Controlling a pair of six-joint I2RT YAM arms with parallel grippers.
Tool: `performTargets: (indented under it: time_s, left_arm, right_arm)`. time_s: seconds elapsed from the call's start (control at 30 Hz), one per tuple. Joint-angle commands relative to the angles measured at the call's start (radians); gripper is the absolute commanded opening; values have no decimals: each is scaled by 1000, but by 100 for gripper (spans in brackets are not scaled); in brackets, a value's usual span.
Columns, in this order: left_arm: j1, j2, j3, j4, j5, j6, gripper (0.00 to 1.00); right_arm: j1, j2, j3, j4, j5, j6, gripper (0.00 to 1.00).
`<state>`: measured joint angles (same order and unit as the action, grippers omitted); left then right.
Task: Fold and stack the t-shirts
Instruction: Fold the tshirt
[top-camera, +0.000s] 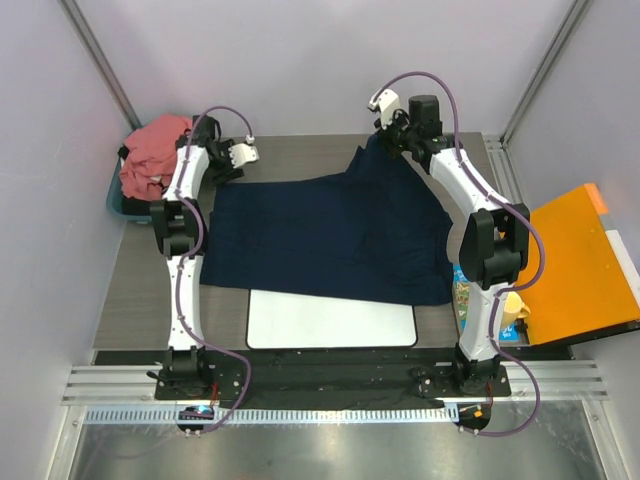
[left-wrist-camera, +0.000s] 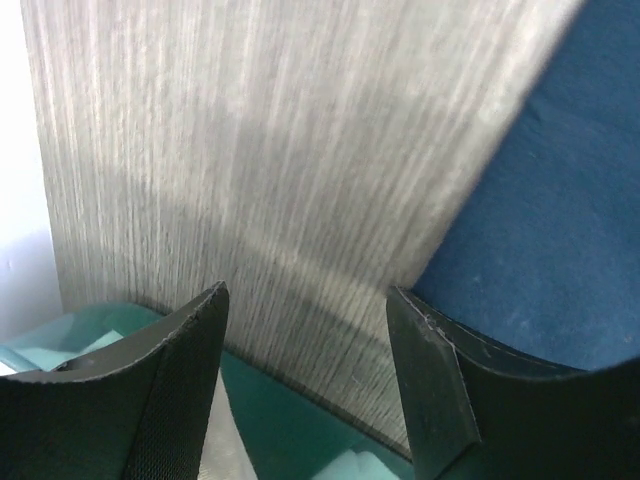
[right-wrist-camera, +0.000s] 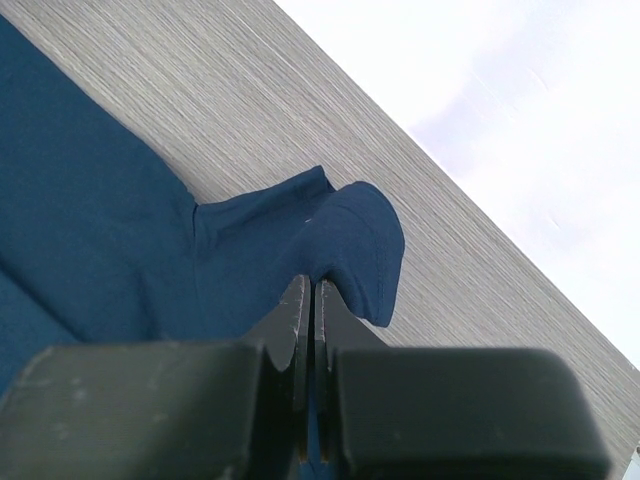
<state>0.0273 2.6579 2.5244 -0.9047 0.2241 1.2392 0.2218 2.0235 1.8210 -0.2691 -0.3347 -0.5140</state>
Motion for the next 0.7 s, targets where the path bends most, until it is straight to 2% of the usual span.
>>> performTargets:
  time_s: [0.0,0.07,0.17,0.2,0.23,0.27,0.33,0.37,0.43,0.57,0.63,0.67]
  left_arm:
    - [8,51,4,-187,9,88,66]
    - [8,43,-22,-160,-8,66,66]
    - [10,11,-94,42,-58,-58,66]
    - [11,-10,-116,213,-75,-110,66]
    - [13,-12,-125,257,-84,-157,66]
    - [14,-9,-99,282,-86,-179,66]
    - [17,23,0,193,-30,-170,67]
    - [16,28,2,170,-25,-175,66]
    - [14,-4,-45,203,-23,-185,66]
    - [14,-113,-197,447,1,-344,67]
    - [14,-134,-191,437,72,-369,67]
    - [14,-136,-173,375,96,-353,67]
  right_arm:
    - [5,-32,24,53,8,-11,1]
    - [7,-26,27,51,10,-17,1]
    - [7,-17,38,51,11,-14,1]
    - [7,-14,40,51,11,-11,1]
    - [5,-14,43,51,11,-8,1]
    - [8,-13,43,50,11,-6,1]
    - [8,-12,40,51,11,-6,1]
    - [8,-14,38,50,16,-9,1]
    - [8,-17,37,50,22,-11,1]
    - [10,-19,18,51,45,-9,1]
    - [10,-23,3,51,42,-6,1]
    - [10,-26,-2,51,40,-6,1]
